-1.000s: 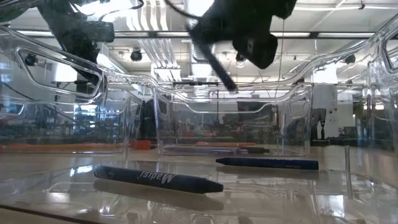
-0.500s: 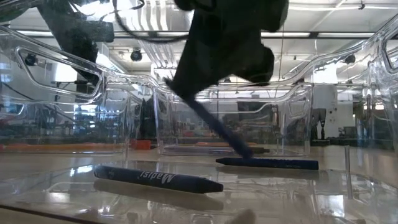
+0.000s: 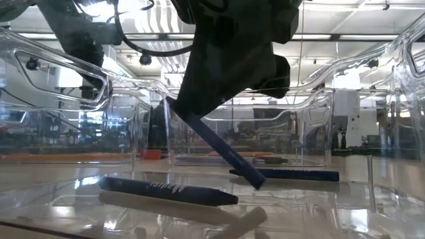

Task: Sort crayons/erasers/pens/pencils in bins
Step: Put the blue crayon into the bottom left transparent bin

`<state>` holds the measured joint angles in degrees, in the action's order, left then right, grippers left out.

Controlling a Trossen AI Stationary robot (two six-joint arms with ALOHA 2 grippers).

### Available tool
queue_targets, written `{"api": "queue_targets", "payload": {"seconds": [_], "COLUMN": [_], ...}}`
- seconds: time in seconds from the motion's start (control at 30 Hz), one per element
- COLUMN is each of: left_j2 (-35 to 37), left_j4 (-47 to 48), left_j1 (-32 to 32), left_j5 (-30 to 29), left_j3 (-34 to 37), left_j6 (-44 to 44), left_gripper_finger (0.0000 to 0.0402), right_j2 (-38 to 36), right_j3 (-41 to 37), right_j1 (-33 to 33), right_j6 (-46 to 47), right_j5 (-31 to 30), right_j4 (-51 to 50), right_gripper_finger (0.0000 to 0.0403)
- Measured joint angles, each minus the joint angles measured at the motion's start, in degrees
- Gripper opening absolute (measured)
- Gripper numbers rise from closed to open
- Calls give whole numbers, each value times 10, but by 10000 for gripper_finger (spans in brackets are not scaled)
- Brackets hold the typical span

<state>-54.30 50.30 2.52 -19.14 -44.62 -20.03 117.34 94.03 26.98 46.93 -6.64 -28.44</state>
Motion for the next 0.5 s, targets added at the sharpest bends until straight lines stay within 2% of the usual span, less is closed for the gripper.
{"api": "queue_targets", "payload": {"seconds": [0.27, 0.5], "left_j2": [0, 0], "left_j4": [0, -4], "left_j1": [0, 0], "left_j5": [0, 0], "left_j3": [0, 0], "left_j6": [10, 9], "left_gripper_finger": [101, 101], "right_j2": [0, -2], "right_j3": [-2, -4], "right_j1": [0, -2], "right_j6": [1, -25], "right_j5": [0, 3], "right_j4": [-1, -4], "right_gripper_finger": [18, 83]}}
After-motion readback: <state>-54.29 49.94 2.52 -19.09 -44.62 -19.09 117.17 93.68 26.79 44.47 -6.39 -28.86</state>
